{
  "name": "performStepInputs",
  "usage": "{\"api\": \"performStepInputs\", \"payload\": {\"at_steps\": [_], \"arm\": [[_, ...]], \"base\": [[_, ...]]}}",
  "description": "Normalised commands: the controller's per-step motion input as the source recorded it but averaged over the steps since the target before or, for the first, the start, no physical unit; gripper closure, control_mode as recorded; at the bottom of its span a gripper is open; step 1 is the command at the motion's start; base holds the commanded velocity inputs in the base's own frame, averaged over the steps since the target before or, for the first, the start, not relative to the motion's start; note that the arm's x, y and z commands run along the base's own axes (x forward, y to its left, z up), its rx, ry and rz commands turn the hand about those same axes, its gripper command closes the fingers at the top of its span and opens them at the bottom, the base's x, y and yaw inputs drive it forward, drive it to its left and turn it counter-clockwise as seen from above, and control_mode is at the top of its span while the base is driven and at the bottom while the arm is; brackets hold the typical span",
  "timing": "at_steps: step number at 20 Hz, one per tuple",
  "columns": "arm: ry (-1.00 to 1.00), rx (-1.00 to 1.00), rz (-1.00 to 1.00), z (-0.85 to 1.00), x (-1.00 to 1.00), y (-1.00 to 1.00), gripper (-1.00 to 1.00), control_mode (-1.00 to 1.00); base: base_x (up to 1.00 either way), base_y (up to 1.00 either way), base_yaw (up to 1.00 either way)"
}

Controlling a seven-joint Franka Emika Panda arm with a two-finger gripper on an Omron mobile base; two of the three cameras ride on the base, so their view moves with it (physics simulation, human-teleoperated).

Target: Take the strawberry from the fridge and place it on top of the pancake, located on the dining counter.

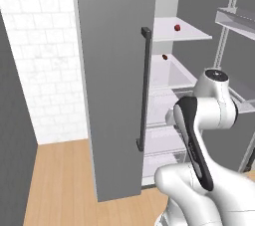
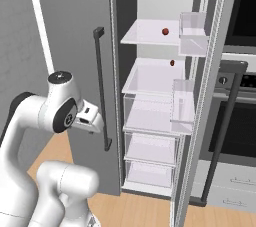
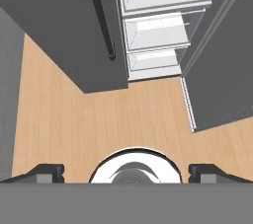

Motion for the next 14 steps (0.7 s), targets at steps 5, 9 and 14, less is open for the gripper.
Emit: {"api": "performStepInputs", "payload": {"at_steps": [5, 9, 14], "arm": [[0.0, 0.0, 0.0, 0.0, 0.0, 0.0, -1.0, -1.0], [-0.03, 0.0, -0.06, 0.0, 0.0, 0.0, -1.0, 1.0], [0.0, 0.0, 0.0, 0.0, 0.0, 0.0, -1.0, 1.0]], "base": [[0.0, 0.0, 0.0], [0.0, 0.0, -0.06], [-0.02, -0.05, -0.4]]}}
